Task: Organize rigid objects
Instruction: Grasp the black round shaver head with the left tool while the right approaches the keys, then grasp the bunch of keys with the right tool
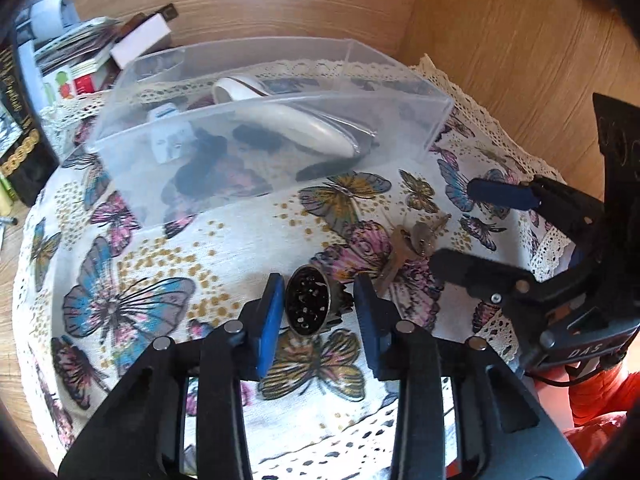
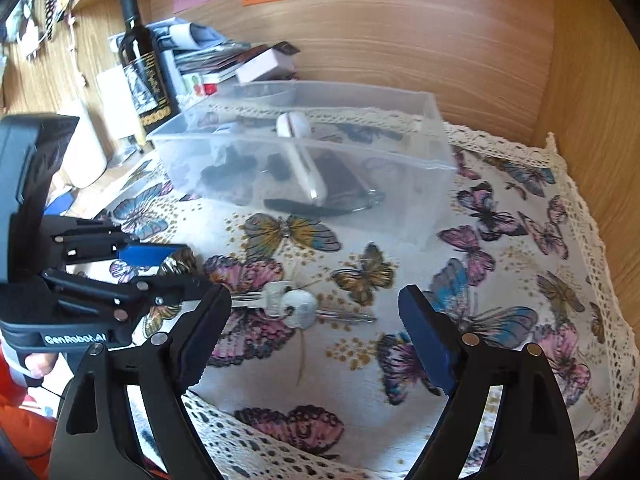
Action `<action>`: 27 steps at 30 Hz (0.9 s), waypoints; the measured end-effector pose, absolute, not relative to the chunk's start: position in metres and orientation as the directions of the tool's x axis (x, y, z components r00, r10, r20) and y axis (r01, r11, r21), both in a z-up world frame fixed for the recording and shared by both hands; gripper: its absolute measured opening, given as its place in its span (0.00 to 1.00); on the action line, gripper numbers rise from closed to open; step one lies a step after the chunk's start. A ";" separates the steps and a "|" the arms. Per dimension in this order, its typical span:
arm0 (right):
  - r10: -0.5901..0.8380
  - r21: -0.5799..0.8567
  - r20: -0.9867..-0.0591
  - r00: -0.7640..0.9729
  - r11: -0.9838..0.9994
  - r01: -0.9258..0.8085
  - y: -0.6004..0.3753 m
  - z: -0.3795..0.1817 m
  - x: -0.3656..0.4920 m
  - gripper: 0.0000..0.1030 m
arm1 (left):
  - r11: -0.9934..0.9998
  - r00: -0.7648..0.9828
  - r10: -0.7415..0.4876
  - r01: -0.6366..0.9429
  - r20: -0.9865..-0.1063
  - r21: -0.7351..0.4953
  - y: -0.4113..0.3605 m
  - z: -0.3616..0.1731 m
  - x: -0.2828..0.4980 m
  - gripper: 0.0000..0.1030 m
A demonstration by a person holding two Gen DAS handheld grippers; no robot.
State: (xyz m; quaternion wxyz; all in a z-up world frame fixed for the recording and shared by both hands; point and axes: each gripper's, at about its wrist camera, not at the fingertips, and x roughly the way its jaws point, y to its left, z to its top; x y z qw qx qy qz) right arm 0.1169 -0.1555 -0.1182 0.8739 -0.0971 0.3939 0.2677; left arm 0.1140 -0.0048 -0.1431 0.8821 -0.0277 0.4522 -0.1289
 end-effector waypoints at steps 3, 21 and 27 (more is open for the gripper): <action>0.410 0.046 -0.751 0.517 0.814 -0.579 -0.143 -0.122 0.117 0.85 | 0.972 0.581 -0.236 0.161 -0.779 -0.174 0.011 -0.139 0.108 0.34; 0.384 0.036 -0.812 0.439 0.784 -0.619 -0.114 -0.146 0.133 0.59 | 0.970 0.638 -0.238 0.114 -0.733 -0.215 0.037 -0.128 0.094 0.34; 0.381 0.036 -0.800 0.464 0.802 -0.596 -0.115 -0.142 0.132 0.15 | 0.971 0.661 -0.229 0.108 -0.714 -0.211 0.038 -0.120 0.091 0.34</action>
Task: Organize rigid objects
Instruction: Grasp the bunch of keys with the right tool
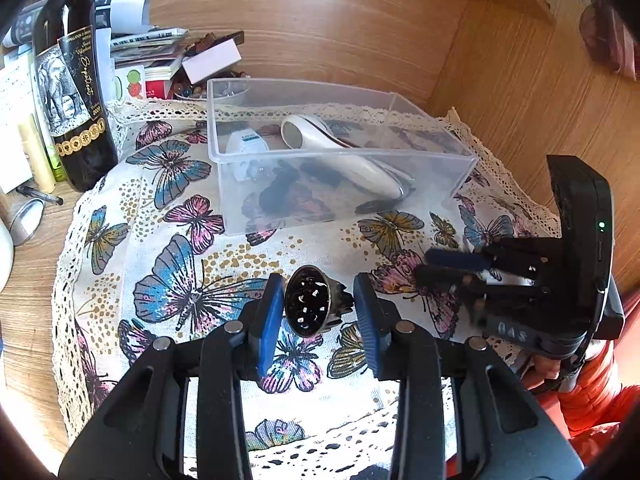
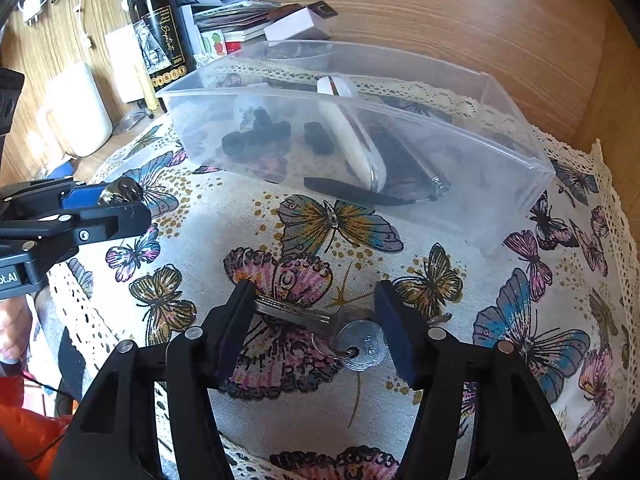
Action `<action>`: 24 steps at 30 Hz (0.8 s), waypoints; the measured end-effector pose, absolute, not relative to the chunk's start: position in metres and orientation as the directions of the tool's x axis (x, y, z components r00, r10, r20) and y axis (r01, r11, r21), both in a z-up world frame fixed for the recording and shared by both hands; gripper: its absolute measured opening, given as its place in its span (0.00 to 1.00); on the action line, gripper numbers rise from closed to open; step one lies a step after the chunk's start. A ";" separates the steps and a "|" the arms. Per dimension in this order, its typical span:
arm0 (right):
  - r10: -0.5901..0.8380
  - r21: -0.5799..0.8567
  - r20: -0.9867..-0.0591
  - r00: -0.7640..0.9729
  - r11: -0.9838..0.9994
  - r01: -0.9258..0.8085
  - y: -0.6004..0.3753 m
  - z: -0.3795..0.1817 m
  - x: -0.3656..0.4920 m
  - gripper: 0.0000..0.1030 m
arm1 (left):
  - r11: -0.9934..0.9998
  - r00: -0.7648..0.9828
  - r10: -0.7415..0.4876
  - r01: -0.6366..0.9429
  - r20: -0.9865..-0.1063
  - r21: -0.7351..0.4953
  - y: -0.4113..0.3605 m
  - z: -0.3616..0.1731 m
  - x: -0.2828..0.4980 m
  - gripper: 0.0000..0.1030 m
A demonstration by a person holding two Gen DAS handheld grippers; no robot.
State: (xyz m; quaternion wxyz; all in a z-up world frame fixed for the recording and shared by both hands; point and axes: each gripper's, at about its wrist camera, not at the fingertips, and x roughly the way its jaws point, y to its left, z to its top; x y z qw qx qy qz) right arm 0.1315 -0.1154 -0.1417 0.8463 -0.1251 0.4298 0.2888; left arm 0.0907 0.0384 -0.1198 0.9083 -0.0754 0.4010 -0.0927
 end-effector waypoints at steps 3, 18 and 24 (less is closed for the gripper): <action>0.376 0.047 -0.803 0.463 0.814 -0.579 -0.118 -0.137 0.135 0.09 | 0.971 0.673 -0.228 0.106 -0.704 -0.213 0.040 -0.116 0.090 0.34; 0.297 -0.029 -0.816 0.496 0.836 -0.548 -0.152 -0.137 0.130 0.61 | 0.967 0.665 -0.248 0.130 -0.704 -0.218 0.034 -0.118 0.093 0.34; 0.269 -0.082 -0.816 0.512 0.823 -0.563 -0.160 -0.136 0.121 0.44 | 0.966 0.657 -0.255 0.134 -0.710 -0.223 0.032 -0.120 0.097 0.34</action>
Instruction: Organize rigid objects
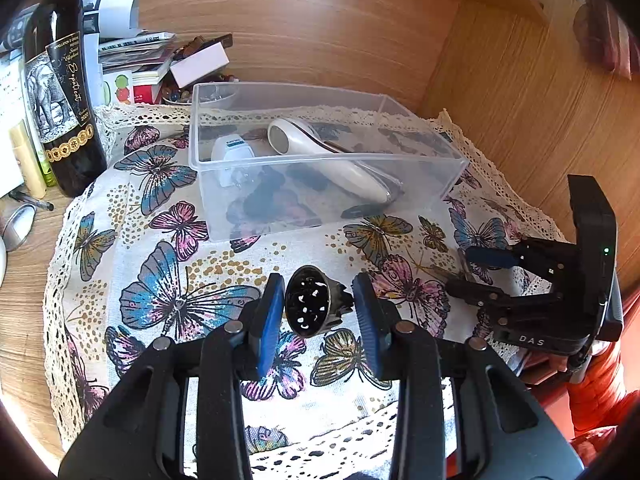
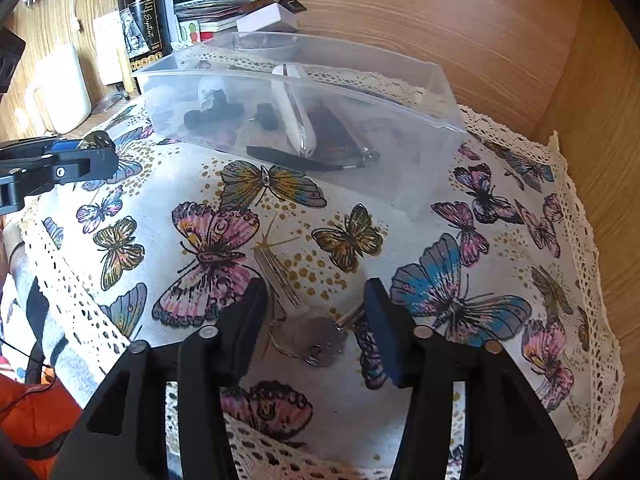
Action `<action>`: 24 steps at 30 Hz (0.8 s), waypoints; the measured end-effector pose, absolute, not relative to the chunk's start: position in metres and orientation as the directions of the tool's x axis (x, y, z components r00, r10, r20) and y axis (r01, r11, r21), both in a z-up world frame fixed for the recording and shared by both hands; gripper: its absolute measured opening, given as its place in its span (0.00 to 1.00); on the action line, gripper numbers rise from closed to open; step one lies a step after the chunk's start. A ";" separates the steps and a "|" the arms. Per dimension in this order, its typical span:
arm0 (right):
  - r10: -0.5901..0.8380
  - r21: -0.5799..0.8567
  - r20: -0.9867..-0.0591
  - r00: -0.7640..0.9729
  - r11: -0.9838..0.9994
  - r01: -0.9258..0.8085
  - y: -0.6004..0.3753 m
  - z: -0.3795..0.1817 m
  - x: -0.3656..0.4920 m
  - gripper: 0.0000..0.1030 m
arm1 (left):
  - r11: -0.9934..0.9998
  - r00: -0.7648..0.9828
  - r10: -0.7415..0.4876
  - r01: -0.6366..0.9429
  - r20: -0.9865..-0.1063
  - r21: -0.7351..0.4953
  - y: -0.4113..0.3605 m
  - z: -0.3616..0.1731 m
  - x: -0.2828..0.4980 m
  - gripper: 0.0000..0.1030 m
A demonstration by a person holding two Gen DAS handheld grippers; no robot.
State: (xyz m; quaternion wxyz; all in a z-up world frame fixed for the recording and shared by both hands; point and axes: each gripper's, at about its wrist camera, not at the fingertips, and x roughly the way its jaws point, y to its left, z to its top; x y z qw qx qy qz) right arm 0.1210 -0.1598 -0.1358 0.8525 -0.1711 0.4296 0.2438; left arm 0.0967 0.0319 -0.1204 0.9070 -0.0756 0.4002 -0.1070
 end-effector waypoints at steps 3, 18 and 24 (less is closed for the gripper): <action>0.262 -0.063 -0.823 0.504 0.840 -0.540 -0.171 -0.135 0.118 0.43 | 0.964 0.654 -0.262 0.141 -0.710 -0.225 0.031 -0.121 0.097 0.34; 0.289 0.016 -0.800 0.526 0.886 -0.463 -0.181 -0.139 0.125 0.21 | 0.961 0.663 -0.272 0.156 -0.698 -0.226 0.029 -0.117 0.095 0.34; 0.309 0.031 -0.766 0.563 0.893 -0.448 -0.185 -0.126 0.116 0.20 | 0.963 0.674 -0.268 0.154 -0.688 -0.223 0.031 -0.109 0.096 0.34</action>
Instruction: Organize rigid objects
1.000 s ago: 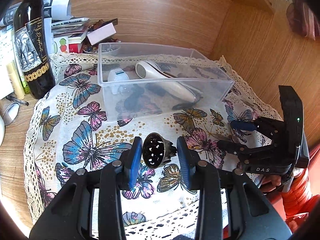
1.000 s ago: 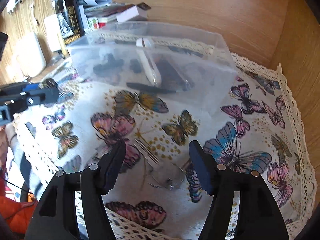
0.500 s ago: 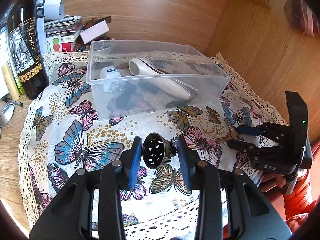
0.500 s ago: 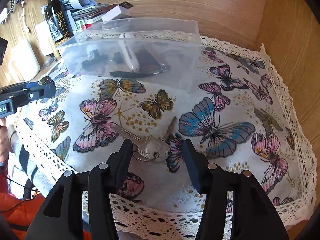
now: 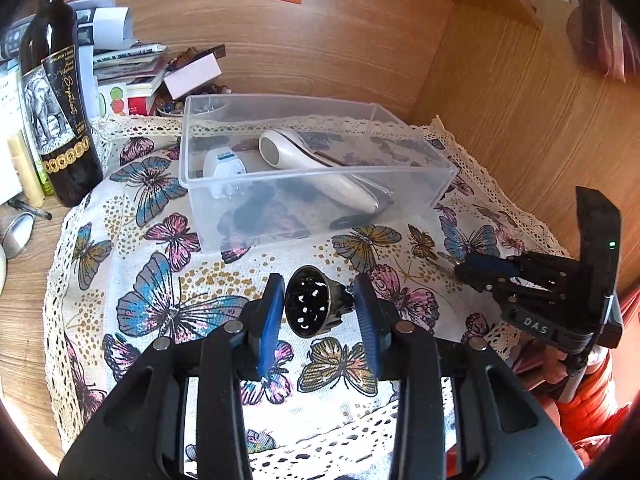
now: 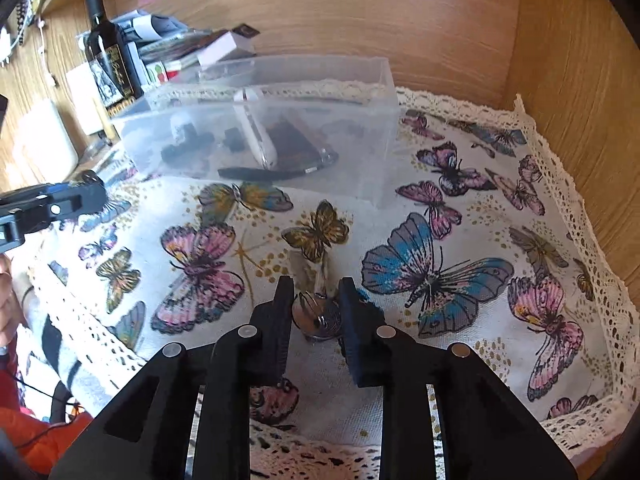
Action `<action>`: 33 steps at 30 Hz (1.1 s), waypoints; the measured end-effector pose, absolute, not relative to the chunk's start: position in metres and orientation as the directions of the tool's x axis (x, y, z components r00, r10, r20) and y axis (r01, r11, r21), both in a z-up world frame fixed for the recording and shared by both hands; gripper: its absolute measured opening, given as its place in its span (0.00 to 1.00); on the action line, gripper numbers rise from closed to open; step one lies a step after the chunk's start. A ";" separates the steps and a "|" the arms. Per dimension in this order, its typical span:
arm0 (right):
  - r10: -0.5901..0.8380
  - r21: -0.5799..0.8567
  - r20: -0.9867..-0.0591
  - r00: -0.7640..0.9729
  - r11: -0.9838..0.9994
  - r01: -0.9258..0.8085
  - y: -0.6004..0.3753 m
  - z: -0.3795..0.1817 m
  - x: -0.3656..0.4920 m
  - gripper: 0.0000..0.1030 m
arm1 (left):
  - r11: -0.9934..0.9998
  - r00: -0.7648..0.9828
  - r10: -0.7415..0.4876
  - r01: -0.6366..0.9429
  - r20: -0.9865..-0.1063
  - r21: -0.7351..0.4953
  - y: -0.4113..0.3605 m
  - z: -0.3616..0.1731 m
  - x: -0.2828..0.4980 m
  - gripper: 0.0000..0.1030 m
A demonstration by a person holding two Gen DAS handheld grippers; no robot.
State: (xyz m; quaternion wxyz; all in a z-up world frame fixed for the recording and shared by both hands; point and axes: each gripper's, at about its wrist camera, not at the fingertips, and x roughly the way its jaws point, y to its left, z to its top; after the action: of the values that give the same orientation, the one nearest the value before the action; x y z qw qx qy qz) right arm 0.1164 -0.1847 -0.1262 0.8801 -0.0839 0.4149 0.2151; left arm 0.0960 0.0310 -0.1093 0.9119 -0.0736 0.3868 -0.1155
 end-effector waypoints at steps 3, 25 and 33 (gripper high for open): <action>0.316 0.020 -0.741 0.592 0.892 -0.451 -0.183 -0.112 0.113 0.05 | 0.964 0.690 -0.263 0.158 -0.674 -0.214 0.032 -0.102 0.097 0.34; 0.305 0.012 -0.779 0.547 0.881 -0.474 -0.169 -0.120 0.112 0.52 | 0.969 0.743 -0.244 0.158 -0.624 -0.190 0.040 -0.077 0.109 0.27; 0.275 -0.021 -0.815 0.511 0.866 -0.500 -0.172 -0.133 0.132 0.79 | 0.962 0.668 -0.272 0.174 -0.692 -0.211 0.040 -0.099 0.105 0.27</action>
State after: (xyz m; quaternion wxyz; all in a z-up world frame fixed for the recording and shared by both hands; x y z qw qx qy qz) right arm 0.1323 -0.1720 -0.1334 0.8597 -0.1278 0.4404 0.2251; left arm 0.1048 0.0404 -0.0992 0.9111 -0.0636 0.3885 -0.1224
